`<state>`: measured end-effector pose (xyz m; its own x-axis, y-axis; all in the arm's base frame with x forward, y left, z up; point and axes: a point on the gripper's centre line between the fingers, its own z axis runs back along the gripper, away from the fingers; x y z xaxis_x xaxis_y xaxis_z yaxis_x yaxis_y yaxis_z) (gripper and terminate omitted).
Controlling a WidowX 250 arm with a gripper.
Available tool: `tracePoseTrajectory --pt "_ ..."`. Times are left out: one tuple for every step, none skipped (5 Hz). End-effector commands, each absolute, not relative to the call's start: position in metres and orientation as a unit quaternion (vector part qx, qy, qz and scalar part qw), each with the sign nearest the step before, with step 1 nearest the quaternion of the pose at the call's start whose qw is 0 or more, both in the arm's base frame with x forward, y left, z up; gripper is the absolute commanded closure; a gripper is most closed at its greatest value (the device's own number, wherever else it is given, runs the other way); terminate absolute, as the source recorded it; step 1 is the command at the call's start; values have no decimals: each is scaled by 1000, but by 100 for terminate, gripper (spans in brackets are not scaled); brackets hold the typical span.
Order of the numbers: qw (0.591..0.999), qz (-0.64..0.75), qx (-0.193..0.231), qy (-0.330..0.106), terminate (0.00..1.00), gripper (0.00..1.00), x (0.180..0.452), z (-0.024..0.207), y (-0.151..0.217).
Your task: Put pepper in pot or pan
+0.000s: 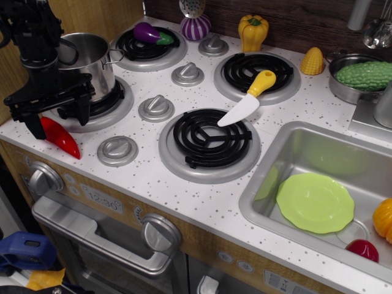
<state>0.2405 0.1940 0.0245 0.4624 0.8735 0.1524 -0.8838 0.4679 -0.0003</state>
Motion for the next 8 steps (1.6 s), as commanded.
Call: tracePoseTrajectory --pt "849 521 32 -84 0 0 240 23 207" --pt "846 527 24 -83 0 0 237 13 208" --pt "842 532 19 -85 0 100 236 8 208" --pt "839 537 23 -90 0 100 235 9 206" --pt "836 537 51 -102 0 100 236 31 203" --pt "833 526 114 -129 0 100 239 81 195" --pt "843 489 147 -171 0 100 248 113 193" --pt "858 432 165 -225 0 100 272 137 198"
